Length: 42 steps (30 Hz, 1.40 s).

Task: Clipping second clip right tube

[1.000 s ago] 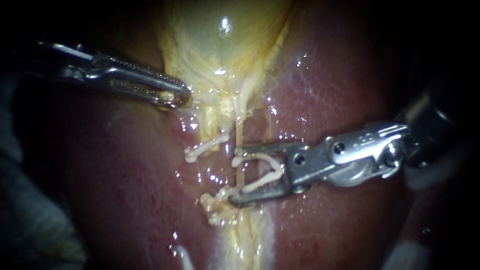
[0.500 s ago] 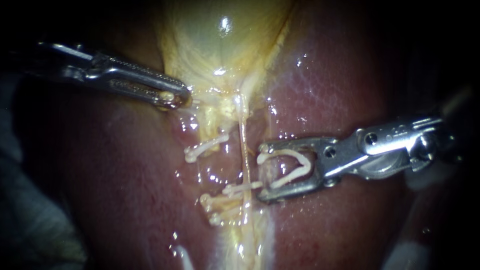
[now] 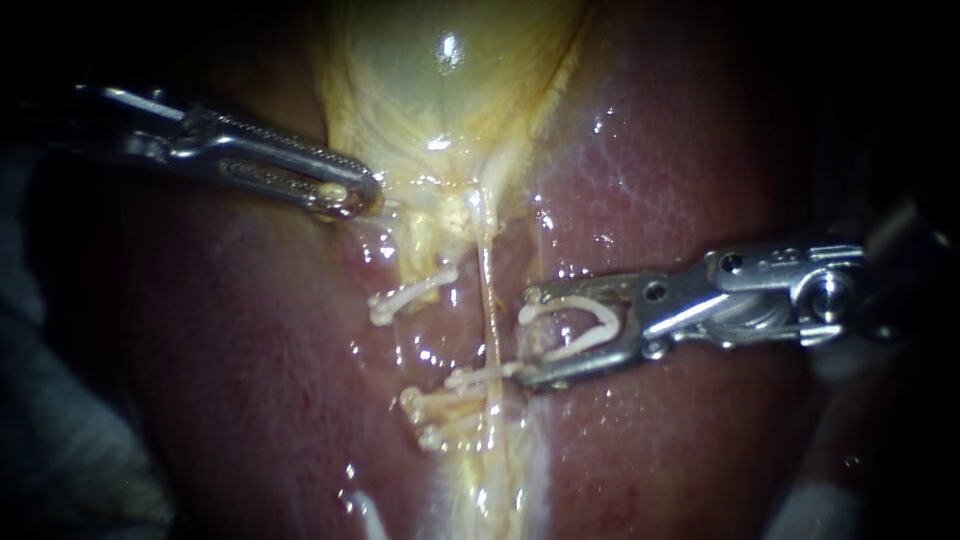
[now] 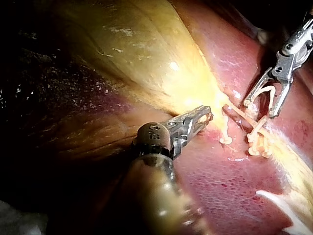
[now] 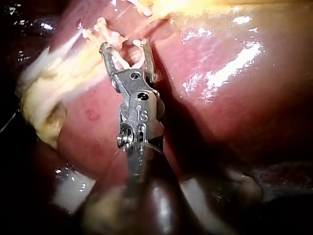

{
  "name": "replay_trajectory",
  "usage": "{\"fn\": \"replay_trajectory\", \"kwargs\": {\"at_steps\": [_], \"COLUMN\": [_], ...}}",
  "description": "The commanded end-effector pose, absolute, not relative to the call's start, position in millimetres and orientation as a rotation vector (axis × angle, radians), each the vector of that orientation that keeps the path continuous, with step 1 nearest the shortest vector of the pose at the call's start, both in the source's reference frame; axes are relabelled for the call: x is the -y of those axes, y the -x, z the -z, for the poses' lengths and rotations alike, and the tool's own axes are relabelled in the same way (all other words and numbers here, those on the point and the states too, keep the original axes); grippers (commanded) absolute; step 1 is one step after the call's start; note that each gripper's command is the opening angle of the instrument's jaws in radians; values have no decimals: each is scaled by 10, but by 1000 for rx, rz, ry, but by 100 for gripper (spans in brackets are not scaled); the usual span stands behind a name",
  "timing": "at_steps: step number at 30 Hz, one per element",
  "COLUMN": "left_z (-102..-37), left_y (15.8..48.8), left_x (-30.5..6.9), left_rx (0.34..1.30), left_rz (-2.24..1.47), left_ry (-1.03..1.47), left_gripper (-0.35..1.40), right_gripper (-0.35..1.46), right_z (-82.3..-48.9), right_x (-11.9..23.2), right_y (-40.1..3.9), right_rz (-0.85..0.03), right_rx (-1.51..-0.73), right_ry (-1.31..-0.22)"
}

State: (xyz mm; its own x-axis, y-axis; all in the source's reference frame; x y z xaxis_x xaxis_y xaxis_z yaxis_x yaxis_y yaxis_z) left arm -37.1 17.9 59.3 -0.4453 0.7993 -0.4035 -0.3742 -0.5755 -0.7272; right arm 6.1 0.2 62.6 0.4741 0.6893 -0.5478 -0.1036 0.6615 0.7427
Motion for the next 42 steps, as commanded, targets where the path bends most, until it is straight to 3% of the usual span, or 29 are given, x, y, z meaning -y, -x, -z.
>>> {"fn": "replay_trajectory", "kwargs": {"at_steps": [1,9,20,33,42], "left_z": [-593,-593,-593,-593,-593], "left_y": [371,372,372,373,373], "left_x": [-179,-179,-180,-180,-179], "left_rx": [721,721,720,720,720], "left_rz": [-2063,-2063,-2063,-2062,-2062], "left_ry": [975,975,975,974,974], "left_gripper": [-35,-35,-35,-35,-35], "right_gripper": [49,49,49,49,49], "right_z": [-629,-636,-649,-637,-609], "right_x": [-3,-9,8,14,16], "right_y": [-61,-72,-99,-119,-122], "right_rz": [-557,-686,-701,-729,-724], "right_rx": [-954,-914,-892,-989,-1053], "right_ry": [-717,-808,-874,-951,-1038]}}
